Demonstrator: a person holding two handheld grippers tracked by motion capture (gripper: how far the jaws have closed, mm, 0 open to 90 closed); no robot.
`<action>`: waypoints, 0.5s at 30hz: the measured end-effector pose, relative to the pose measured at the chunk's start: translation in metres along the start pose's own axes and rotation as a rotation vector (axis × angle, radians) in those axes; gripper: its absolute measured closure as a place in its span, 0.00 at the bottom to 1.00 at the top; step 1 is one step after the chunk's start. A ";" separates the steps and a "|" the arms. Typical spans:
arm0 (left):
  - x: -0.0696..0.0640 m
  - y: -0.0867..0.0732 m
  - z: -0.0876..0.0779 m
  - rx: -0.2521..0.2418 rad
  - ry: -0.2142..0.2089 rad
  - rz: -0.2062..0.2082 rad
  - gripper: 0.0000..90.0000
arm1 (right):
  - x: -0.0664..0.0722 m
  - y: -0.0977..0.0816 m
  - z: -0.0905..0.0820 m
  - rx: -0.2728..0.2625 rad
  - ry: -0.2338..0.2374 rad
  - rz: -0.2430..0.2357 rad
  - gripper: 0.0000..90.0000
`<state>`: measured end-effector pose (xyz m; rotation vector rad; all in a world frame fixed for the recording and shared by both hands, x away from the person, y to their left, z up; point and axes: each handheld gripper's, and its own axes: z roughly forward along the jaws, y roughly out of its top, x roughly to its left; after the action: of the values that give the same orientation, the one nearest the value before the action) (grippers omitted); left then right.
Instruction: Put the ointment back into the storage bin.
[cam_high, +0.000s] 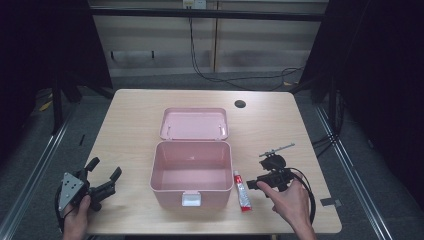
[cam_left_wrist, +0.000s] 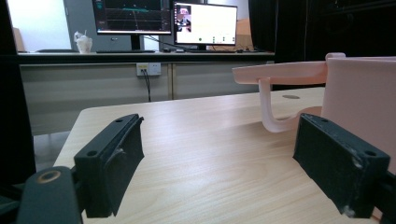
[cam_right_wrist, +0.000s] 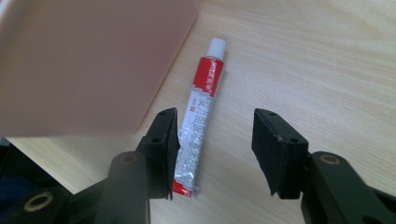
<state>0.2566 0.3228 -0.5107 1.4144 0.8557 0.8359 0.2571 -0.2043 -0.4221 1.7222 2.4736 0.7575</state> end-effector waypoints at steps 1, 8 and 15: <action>0.000 0.000 0.000 0.003 -0.001 0.001 0.17 | 0.002 0.002 0.001 0.006 0.002 0.013 0.57; 0.000 0.000 0.000 0.004 -0.001 0.001 0.17 | 0.012 0.014 0.010 0.108 -0.015 0.025 0.63; 0.000 0.000 0.000 0.000 0.000 0.000 0.17 | 0.015 0.026 0.029 0.224 0.002 0.023 0.64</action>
<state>0.2566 0.3228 -0.5107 1.4142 0.8556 0.8363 0.2825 -0.1731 -0.4338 1.8206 2.6322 0.4993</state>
